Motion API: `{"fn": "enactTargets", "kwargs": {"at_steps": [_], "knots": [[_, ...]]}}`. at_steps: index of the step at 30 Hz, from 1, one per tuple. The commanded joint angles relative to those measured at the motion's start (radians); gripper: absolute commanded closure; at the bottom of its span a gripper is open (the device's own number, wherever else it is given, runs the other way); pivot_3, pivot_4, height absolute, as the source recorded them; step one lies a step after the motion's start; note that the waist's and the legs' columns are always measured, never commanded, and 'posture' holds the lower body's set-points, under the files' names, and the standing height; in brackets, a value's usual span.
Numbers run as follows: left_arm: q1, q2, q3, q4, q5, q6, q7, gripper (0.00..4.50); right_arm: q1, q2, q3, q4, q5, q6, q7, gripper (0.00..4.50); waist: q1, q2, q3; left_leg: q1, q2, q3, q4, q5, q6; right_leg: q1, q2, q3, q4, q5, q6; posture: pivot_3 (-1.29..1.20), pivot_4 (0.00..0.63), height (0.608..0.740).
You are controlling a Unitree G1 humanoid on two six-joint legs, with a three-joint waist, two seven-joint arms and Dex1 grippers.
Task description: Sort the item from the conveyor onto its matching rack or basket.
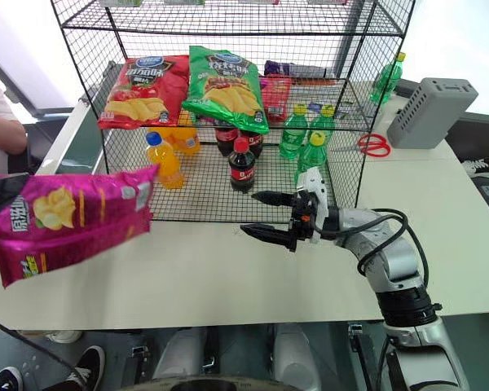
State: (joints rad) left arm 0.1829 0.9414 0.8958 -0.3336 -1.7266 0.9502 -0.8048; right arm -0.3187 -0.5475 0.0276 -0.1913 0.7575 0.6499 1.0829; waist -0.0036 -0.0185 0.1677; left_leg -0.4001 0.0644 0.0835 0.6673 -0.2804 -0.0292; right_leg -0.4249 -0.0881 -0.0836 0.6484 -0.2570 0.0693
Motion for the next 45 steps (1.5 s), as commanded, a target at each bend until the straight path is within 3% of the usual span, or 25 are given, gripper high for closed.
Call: {"fn": "enactTargets", "kwargs": {"at_steps": [1, 9, 16, 23, 26, 29, 32, 40, 45], "knots": [[-0.065, -0.04, -0.14, -0.074, -0.139, -0.024, 0.079, 4.42, 0.034, -0.053, -0.026, -0.082, 0.096, 0.096, 0.041, 0.0, 0.006, -0.001, 0.0, 0.001, 0.0, 0.0, 0.0, 0.0, 0.0, 0.001, 0.0, 0.0, 0.0, 0.0, 0.0, 0.0, 0.15, 0.74], [-0.317, -0.113, -0.437, -0.016, -0.232, -0.018, 0.143, 4.42, 0.043, -0.069, -0.002, -0.013, -0.005, -0.02, 0.115, 0.0, 0.009, -0.001, 0.0, 0.001, -0.001, 0.001, 0.0, 0.0, 0.0, 0.001, 0.003, 0.0, 0.0, 0.0, 0.0, 0.0, 0.15, 0.74], [-0.527, -0.199, -0.54, 0.114, -0.246, 0.037, 0.141, 4.42, 0.017, -0.033, -0.037, -0.031, 0.149, 0.131, 0.099, 0.0, 0.015, -0.001, 0.0, 0.001, -0.001, 0.001, 0.0, 0.0, 0.0, 0.001, 0.003, 0.0, 0.0, 0.0, 0.0, 0.0, 0.15, 0.74], [-0.665, -0.262, -0.566, 0.23, -0.246, 0.115, 0.149, 4.42, -0.01, -0.003, 0.017, -0.065, 0.154, 0.146, 0.104, 0.0, 0.013, -0.001, 0.0, 0.001, 0.0, 0.001, 0.001, 0.001, 0.0, 0.002, 0.004, 0.0, 0.0, 0.0, 0.0, 0.0, 0.15, 0.74], [-0.704, -0.281, -0.571, 0.26, -0.246, 0.135, 0.161, 4.42, -0.043, 0.063, 0.03, -0.007, 0.091, 0.078, 0.05, 0.0, 0.008, -0.001, 0.0, 0.001, 0.0, 0.0, 0.001, 0.001, -0.001, 0.002, 0.005, 0.0, 0.0, 0.0, 0.0, 0.0, 0.15, 0.74], [-0.731, -0.311, -0.557, 0.28, -0.246, 0.165, 0.166, 4.42, -0.059, 0.061, 0.047, 0.063, 0.013, 0.011, 0.081, 0.0, 0.01, -0.001, 0.0, 0.001, 0.0, 0.001, 0.001, 0.001, -0.001, 0.002, 0.005, 0.0, 0.0, 0.0, 0.0, 0.0, 0.15, 0.74], [-0.744, -0.334, -0.544, 0.291, -0.246, 0.193, 0.172, 4.42, -0.077, 0.089, 0.004, 0.12, 0.025, 0.004, 0.055, 0.0, 0.015, -0.002, 0.0, 0.001, 0.0, 0.001, 0.001, 0.001, -0.001, 0.002, 0.005, 0.0, -0.001, 0.0, 0.0, 0.0, 0.15, 0.74], [-0.736, -0.389, -0.519, 0.318, -0.246, 0.236, 0.196, 4.42, -0.068, 0.069, -0.073, -0.048, 0.364, 0.302, 0.031, 0.0, 0.011, -0.001, 0.0, 0.001, 0.0, 0.0, 0.001, 0.001, -0.001, 0.002, 0.005, 0.0, 0.0, 0.0, 0.0, 0.0, 0.15, 0.74], [-0.728, -0.399, -0.525, 0.315, -0.246, 0.216, 0.231, 4.42, -0.062, 0.048, -0.026, -0.116, 0.382, 0.357, 0.031, 0.0, 0.012, -0.002, 0.0, 0.001, 0.0, -0.002, 0.001, 0.001, -0.001, 0.002, 0.005, 0.0, 0.0, 0.0, 0.0, 0.0, 0.15, 0.74]]}}
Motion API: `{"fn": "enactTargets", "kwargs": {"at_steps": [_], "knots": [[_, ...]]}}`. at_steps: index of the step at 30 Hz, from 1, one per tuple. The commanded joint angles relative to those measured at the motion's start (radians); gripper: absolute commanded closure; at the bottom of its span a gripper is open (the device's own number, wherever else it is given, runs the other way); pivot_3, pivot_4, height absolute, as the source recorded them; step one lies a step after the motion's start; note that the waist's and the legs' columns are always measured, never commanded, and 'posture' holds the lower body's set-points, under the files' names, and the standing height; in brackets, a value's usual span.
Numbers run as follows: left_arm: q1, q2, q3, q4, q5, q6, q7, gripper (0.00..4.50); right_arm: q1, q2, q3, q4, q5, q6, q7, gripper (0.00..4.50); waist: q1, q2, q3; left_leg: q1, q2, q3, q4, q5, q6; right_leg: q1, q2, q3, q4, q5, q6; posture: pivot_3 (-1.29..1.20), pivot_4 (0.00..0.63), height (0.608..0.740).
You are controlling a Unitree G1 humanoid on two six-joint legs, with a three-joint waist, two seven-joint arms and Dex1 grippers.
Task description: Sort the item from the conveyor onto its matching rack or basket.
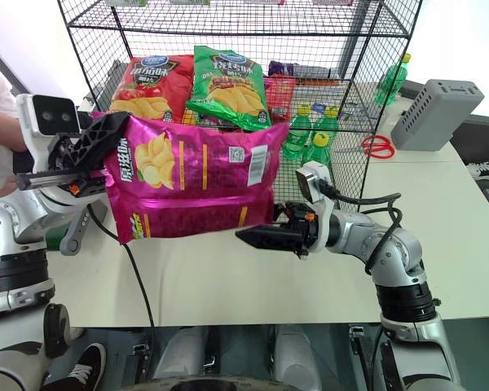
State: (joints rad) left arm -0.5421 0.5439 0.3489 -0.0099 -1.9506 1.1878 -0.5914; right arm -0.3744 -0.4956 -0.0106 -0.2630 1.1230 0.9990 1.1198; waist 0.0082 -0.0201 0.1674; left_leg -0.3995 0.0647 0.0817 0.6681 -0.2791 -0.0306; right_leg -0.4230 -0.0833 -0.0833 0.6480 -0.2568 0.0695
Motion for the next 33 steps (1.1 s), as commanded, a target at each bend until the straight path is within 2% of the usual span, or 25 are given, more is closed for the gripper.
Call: {"fn": "enactTargets", "kwargs": {"at_steps": [1, 9, 12, 15, 18, 23, 26, 27, 29, 33], "knots": [[-0.001, 0.003, 0.021, -0.01, -0.022, -0.027, 0.023, 4.42, -0.005, -0.002, 0.017, -0.041, 0.01, 0.012, -0.017, 0.0, 0.0, 0.0, 0.0, 0.0, 0.0, 0.0, 0.0, 0.0, 0.0, 0.0, 0.0, 0.0, 0.0, 0.0, 0.0, 0.0, 0.15, 0.74], [0.001, 0.035, 0.036, 0.009, -0.022, -0.042, 0.027, 4.42, 0.028, -0.048, 0.069, -0.026, -0.098, -0.042, 0.009, 0.0, 0.002, 0.0, 0.0, -0.001, 0.0, 0.001, 0.0, 0.0, 0.0, 0.0, 0.0, 0.0, -0.001, 0.0, 0.0, 0.0, 0.15, 0.74], [0.007, 0.05, 0.035, 0.012, -0.022, -0.04, 0.023, 4.5, 0.019, -0.045, 0.067, -0.008, -0.111, -0.047, 0.01, 0.87, 0.001, 0.0, 0.0, 0.0, 0.0, 0.001, 0.0, 0.0, 0.0, 0.0, 0.0, 0.0, 0.0, 0.0, 0.0, 0.0, 0.15, 0.74], [0.017, 0.056, 0.034, 0.015, -0.022, -0.043, 0.023, 4.5, 0.006, -0.03, 0.05, 0.003, -0.104, -0.049, -0.003, 2.32, 0.001, 0.0, 0.0, 0.0, 0.0, 0.001, 0.0, 0.0, 0.0, 0.0, 0.0, 0.0, 0.0, 0.0, 0.0, 0.0, 0.15, 0.74], [0.017, 0.03, 0.047, 0.005, -0.022, -0.043, 0.025, 4.5, 0.004, -0.027, 0.073, 0.022, -0.17, -0.099, -0.009, 3.87, 0.002, 0.0, 0.0, -0.001, 0.0, 0.001, 0.0, 0.0, 0.0, 0.0, 0.0, 0.0, 0.0, 0.0, 0.0, 0.0, 0.15, 0.74], [0.001, 0.026, 0.046, -0.027, -0.022, -0.032, 0.024, 4.5, 0.016, -0.009, 0.08, 0.082, -0.249, -0.181, -0.007, 3.87, 0.003, 0.0, 0.0, -0.001, 0.0, 0.001, 0.0, 0.0, 0.0, 0.0, 0.0, 0.0, -0.001, 0.0, 0.0, 0.0, 0.15, 0.74], [-0.01, 0.018, 0.05, -0.024, -0.022, -0.015, 0.016, 4.5, 0.005, 0.001, 0.053, 0.128, -0.219, -0.142, -0.011, 3.87, 0.003, 0.0, 0.0, -0.001, 0.0, 0.001, 0.0, 0.0, 0.0, 0.0, 0.0, 0.0, -0.001, 0.0, 0.0, 0.0, 0.15, 0.74], [-0.011, 0.02, 0.048, -0.02, -0.022, 0.001, 0.005, 4.5, 0.009, -0.009, 0.054, 0.127, -0.215, -0.132, 0.001, 3.39, 0.003, 0.0, 0.0, -0.001, 0.0, 0.001, 0.0, 0.0, 0.0, 0.0, 0.0, 0.0, -0.001, 0.0, 0.0, 0.0, 0.15, 0.74], [-0.016, 0.018, 0.049, -0.01, -0.022, 0.032, -0.015, 4.5, 0.021, -0.019, 0.044, 0.129, -0.226, -0.15, 0.019, 2.71, 0.002, 0.0, 0.0, -0.001, 0.0, 0.001, 0.0, 0.0, 0.0, 0.0, 0.0, 0.0, -0.001, 0.0, 0.0, 0.0, 0.15, 0.74], [-0.035, 0.02, 0.05, 0.01, -0.022, 0.081, -0.055, 4.5, 0.033, -0.035, -0.01, 0.135, -0.168, -0.119, 0.048, 0.75, 0.003, 0.0, 0.0, -0.001, 0.0, 0.001, 0.0, 0.0, 0.0, -0.001, 0.0, 0.0, -0.001, 0.0, 0.0, 0.0, 0.15, 0.74]]}}
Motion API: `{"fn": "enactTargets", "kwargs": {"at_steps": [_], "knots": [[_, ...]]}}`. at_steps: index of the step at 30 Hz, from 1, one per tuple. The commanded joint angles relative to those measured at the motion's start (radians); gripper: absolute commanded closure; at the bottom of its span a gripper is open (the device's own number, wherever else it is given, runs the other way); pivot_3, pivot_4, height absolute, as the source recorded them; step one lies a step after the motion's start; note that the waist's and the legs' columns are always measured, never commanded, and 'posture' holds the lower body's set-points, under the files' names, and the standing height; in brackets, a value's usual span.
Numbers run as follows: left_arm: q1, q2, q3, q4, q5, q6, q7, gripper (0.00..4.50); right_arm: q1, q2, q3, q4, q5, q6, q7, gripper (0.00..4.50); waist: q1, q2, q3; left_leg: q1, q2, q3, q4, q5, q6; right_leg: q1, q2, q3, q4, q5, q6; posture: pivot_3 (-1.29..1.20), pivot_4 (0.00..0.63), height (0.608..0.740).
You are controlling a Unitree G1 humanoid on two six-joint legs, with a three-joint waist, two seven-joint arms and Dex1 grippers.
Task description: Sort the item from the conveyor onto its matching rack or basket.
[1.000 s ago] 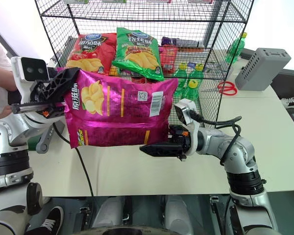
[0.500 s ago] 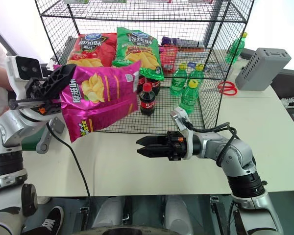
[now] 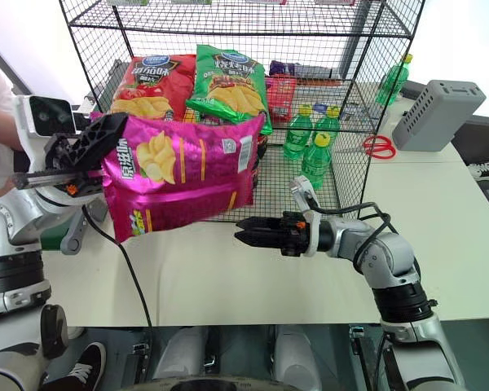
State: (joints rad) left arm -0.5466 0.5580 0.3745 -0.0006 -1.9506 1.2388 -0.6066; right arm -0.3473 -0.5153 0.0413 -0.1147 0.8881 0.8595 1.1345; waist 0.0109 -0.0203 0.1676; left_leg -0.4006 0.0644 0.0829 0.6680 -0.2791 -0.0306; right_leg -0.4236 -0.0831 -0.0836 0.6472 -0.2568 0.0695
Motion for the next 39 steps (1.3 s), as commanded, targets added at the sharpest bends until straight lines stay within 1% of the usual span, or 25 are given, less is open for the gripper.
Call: {"fn": "enactTargets", "kwargs": {"at_steps": [1, 2, 6, 9, 12, 15, 17, 23, 26, 33, 34, 35, 37, 38, 39], "knots": [[-0.037, 0.007, 0.025, 0.006, -0.022, 0.039, -0.047, 4.5, 0.005, -0.015, -0.078, -0.011, 0.087, 0.036, 0.032, 0.75, 0.0, 0.0, 0.0, 0.0, 0.0, 0.0, 0.0, 0.0, 0.0, 0.0, 0.0, 0.0, 0.0, 0.0, 0.0, 0.0, 0.15, 0.74], [-0.047, 0.005, 0.028, 0.019, -0.022, 0.049, -0.054, 4.5, 0.003, -0.017, -0.088, -0.006, 0.1, 0.05, 0.032, 0.75, 0.0, 0.0, 0.0, 0.0, 0.0, 0.0, 0.0, 0.0, 0.0, 0.0, 0.0, 0.0, 0.0, 0.0, 0.0, 0.0, 0.15, 0.74], [-0.068, 0.014, 0.019, 0.063, -0.022, 0.099, -0.095, 4.5, -0.018, 0.007, -0.104, 0.013, 0.075, 0.006, 0.018, 0.75, -0.003, 0.0, 0.0, 0.0, 0.0, 0.0, 0.0, 0.0, 0.0, 0.0, 0.0, 0.0, 0.0, 0.0, 0.0, 0.0, 0.15, 0.74], [-0.049, 0.026, 0.001, 0.063, -0.022, 0.124, -0.112, 4.5, -0.051, 0.033, -0.123, 0.011, 0.099, 0.005, 0.003, 0.75, -0.007, 0.0, 0.0, 0.0, 0.0, 0.0, 0.0, 0.0, 0.0, 0.0, 0.0, 0.0, 0.0, 0.0, 0.0, 0.0, 0.15, 0.74], [-0.031, 0.018, -0.01, 0.058, -0.022, 0.127, -0.117, 4.5, -0.065, 0.05, -0.115, -0.015, 0.102, 0.001, 0.008, 0.75, -0.007, 0.0, 0.0, 0.0, 0.0, 0.0, 0.0, 0.0, 0.0, 0.0, 0.0, 0.0, 0.0, 0.0, 0.0, 0.0, 0.15, 0.74], [-0.024, -0.002, -0.026, 0.039, -0.022, 0.126, -0.125, 4.5, -0.064, 0.065, -0.093, -0.058, 0.14, 0.037, 0.006, 0.75, -0.004, 0.0, 0.0, 0.0, 0.0, 0.0, 0.0, 0.0, 0.0, 0.0, 0.0, 0.0, 0.0, 0.0, 0.0, 0.0, 0.15, 0.74], [-0.015, -0.002, -0.033, 0.031, -0.022, 0.125, -0.127, 4.5, -0.047, 0.06, -0.063, -0.099, 0.119, 0.023, 0.027, 0.75, -0.003, 0.0, 0.0, 0.0, 0.0, -0.001, 0.0, 0.0, 0.0, 0.0, 0.0, 0.0, 0.0, 0.0, 0.0, 0.0, 0.15, 0.74], [-0.016, -0.014, -0.036, 0.045, -0.022, 0.105, -0.102, 4.5, -0.032, 0.084, -0.02, -0.167, 0.174, 0.076, 0.012, 0.75, -0.005, 0.0, 0.0, 0.0, 0.0, -0.001, 0.0, 0.0, 0.0, -0.001, 0.0, 0.0, 0.0, 0.0, 0.0, 0.0, 0.15, 0.74], [-0.02, -0.018, -0.035, 0.041, -0.022, 0.09, -0.078, 4.5, -0.02, 0.066, 0.006, -0.183, 0.158, 0.079, 0.029, 0.75, -0.005, 0.0, 0.0, 0.0, 0.0, -0.001, 0.0, 0.0, 0.0, -0.001, 0.0, 0.0, 0.0, 0.0, 0.0, 0.0, 0.15, 0.74], [-0.027, -0.01, -0.016, 0.064, -0.022, 0.077, -0.047, 4.5, -0.001, 0.032, 0.015, -0.18, 0.151, 0.089, 0.036, 0.75, -0.003, 0.0, 0.0, 0.0, 0.0, -0.002, 0.0, 0.0, 0.0, -0.001, 0.0, 0.0, 0.0, 0.0, 0.0, 0.0, 0.15, 0.74], [-0.027, -0.009, -0.017, 0.065, -0.022, 0.076, -0.046, 4.5, 0.0, 0.028, 0.017, -0.177, 0.151, 0.095, 0.033, 1.25, -0.003, 0.0, 0.0, 0.0, 0.0, -0.002, 0.0, 0.0, 0.0, -0.001, 0.0, 0.0, 0.0, 0.0, 0.0, 0.0, 0.15, 0.74], [-0.026, -0.005, -0.017, 0.067, -0.022, 0.076, -0.044, 4.5, 0.003, 0.02, 0.025, -0.182, 0.136, 0.085, 0.04, 1.56, -0.003, 0.0, 0.0, 0.0, 0.0, -0.002, 0.0, 0.0, 0.0, -0.001, 0.0, 0.0, 0.0, 0.0, 0.0, 0.0, 0.15, 0.74], [-0.026, 0.002, -0.017, 0.072, -0.022, 0.079, -0.044, 4.5, 0.003, 0.025, 0.027, -0.182, 0.124, 0.067, 0.033, 2.49, -0.004, 0.0, 0.0, 0.0, 0.0, -0.002, 0.0, 0.0, 0.0, -0.001, 0.0, 0.0, 0.0, 0.0, 0.0, 0.0, 0.15, 0.74], [-0.025, 0.003, -0.016, 0.073, -0.022, 0.078, -0.042, 4.5, -0.002, 0.032, 0.023, -0.176, 0.13, 0.071, 0.023, 3.07, -0.005, 0.0, 0.0, 0.0, 0.0, -0.002, 0.0, 0.0, 0.0, -0.001, 0.0, 0.0, 0.0, 0.0, 0.0, 0.0, 0.15, 0.74], [-0.025, 0.002, -0.015, 0.075, -0.022, 0.077, -0.041, 4.5, -0.006, 0.033, 0.024, -0.174, 0.129, 0.07, 0.022, 3.48, -0.005, 0.0, 0.0, 0.0, 0.0, -0.002, 0.0, 0.0, 0.0, -0.001, 0.0, 0.0, 0.0, 0.0, 0.0, 0.0, 0.15, 0.74]]}}
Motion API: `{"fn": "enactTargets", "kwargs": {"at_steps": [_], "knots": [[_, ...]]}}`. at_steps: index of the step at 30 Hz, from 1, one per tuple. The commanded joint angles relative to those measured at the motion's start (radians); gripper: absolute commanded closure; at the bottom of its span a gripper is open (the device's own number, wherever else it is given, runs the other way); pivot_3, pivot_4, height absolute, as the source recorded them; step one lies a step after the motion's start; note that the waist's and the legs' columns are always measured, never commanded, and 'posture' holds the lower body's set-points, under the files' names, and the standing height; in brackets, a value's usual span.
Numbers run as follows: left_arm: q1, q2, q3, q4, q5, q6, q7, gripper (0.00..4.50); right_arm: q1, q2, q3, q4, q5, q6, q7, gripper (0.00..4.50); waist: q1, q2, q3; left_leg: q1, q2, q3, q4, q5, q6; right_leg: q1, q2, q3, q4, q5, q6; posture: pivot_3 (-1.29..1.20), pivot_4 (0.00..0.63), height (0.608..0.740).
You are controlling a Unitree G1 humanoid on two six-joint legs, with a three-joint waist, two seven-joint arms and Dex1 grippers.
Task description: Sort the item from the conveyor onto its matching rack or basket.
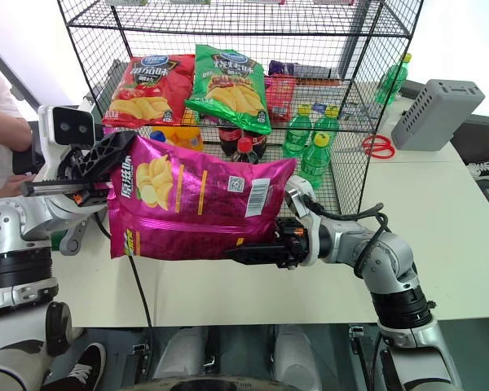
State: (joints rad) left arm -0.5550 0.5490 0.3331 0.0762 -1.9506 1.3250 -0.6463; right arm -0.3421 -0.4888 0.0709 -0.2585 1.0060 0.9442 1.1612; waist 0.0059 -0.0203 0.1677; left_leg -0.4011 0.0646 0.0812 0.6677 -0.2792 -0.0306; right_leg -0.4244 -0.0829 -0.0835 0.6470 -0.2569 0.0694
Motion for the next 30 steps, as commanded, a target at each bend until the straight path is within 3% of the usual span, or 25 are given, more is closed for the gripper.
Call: {"fn": "enactTargets", "kwargs": {"at_steps": [1, 2, 10, 14, 17, 20, 23, 26, 30], "knots": [[-0.015, 0.013, 0.026, -0.002, -0.022, -0.007, -0.003, 4.5, -0.013, 0.005, -0.002, -0.031, 0.004, -0.016, -0.004, 4.02, 0.0, 0.0, 0.0, 0.0, 0.0, 0.0, 0.0, 0.0, 0.0, 0.0, 0.0, 0.0, 0.0, 0.0, 0.0, 0.0, 0.15, 0.74], [-0.011, 0.017, 0.026, -0.008, -0.022, -0.013, 0.004, 4.5, -0.012, -0.005, 0.007, -0.031, -0.012, -0.023, 0.003, 4.23, 0.001, 0.0, 0.0, 0.0, 0.0, 0.0, 0.0, 0.0, 0.0, 0.0, 0.0, 0.0, 0.0, 0.0, 0.0, 0.0, 0.15, 0.74], [0.039, 0.053, 0.059, -0.049, -0.005, -0.098, 0.09, 4.5, -0.02, -0.031, -0.01, 0.0, -0.112, -0.103, -0.032, 4.23, 0.0, 0.0, 0.0, 0.0, 0.0, -0.001, 0.0, 0.0, 0.0, 0.0, 0.0, 0.0, 0.0, 0.0, 0.0, 0.0, 0.15, 0.74], [0.111, 0.092, 0.079, -0.11, 0.059, -0.148, 0.094, 2.68, -0.031, -0.018, -0.088, -0.006, -0.153, -0.174, -0.127, 4.23, 0.0, 0.0, 0.0, -0.001, 0.0, -0.001, 0.0, 0.0, 0.0, -0.001, 0.0, 0.0, 0.0, 0.0, 0.0, 0.0, 0.15, 0.74], [0.183, 0.13, 0.105, -0.171, 0.238, -0.208, -0.001, 1.28, 0.025, -0.053, -0.141, -0.102, -0.234, -0.293, -0.163, 4.23, 0.003, 0.0, 0.0, -0.001, 0.0, 0.001, 0.0, 0.0, 0.0, -0.001, 0.0, 0.0, -0.001, 0.0, 0.0, 0.0, 0.15, 0.74], [0.231, 0.141, 0.115, -0.205, 0.367, -0.282, -0.086, 1.25, 0.066, -0.122, -0.149, -0.209, -0.36, -0.431, -0.162, 4.23, 0.008, 0.001, 0.0, -0.003, 0.0, 0.002, -0.001, 0.0, 0.0, -0.003, 0.0, 0.0, -0.002, 0.0, 0.0, 0.0, 0.15, 0.74], [0.278, 0.157, 0.063, -0.27, 0.596, -0.422, -0.212, 1.25, 0.058, -0.163, -0.205, -0.327, -0.408, -0.489, -0.234, 4.23, 0.006, 0.001, 0.001, -0.004, 0.0, 0.002, -0.001, 0.0, 0.0, -0.004, 0.0, 0.0, -0.002, 0.0, 0.0, 0.0, 0.15, 0.74], [0.284, 0.135, 0.016, -0.294, 0.75, -0.545, -0.276, 1.25, 0.044, -0.164, -0.26, -0.346, -0.461, -0.557, -0.309, 4.23, 0.007, 0.001, 0.001, -0.004, 0.0, 0.002, -0.001, 0.0, 0.0, -0.004, 0.0, -0.001, -0.002, 0.0, 0.0, 0.0, 0.15, 0.74], [0.251, 0.086, -0.059, -0.283, 0.918, -0.686, -0.313, 1.25, 0.052, -0.18, -0.336, -0.292, -0.671, -0.753, -0.424, 4.23, 0.009, 0.001, 0.001, -0.004, 0.0, 0.002, -0.001, 0.0, 0.0, -0.004, 0.0, 0.0, -0.002, 0.0, 0.0, 0.0, 0.15, 0.74]]}}
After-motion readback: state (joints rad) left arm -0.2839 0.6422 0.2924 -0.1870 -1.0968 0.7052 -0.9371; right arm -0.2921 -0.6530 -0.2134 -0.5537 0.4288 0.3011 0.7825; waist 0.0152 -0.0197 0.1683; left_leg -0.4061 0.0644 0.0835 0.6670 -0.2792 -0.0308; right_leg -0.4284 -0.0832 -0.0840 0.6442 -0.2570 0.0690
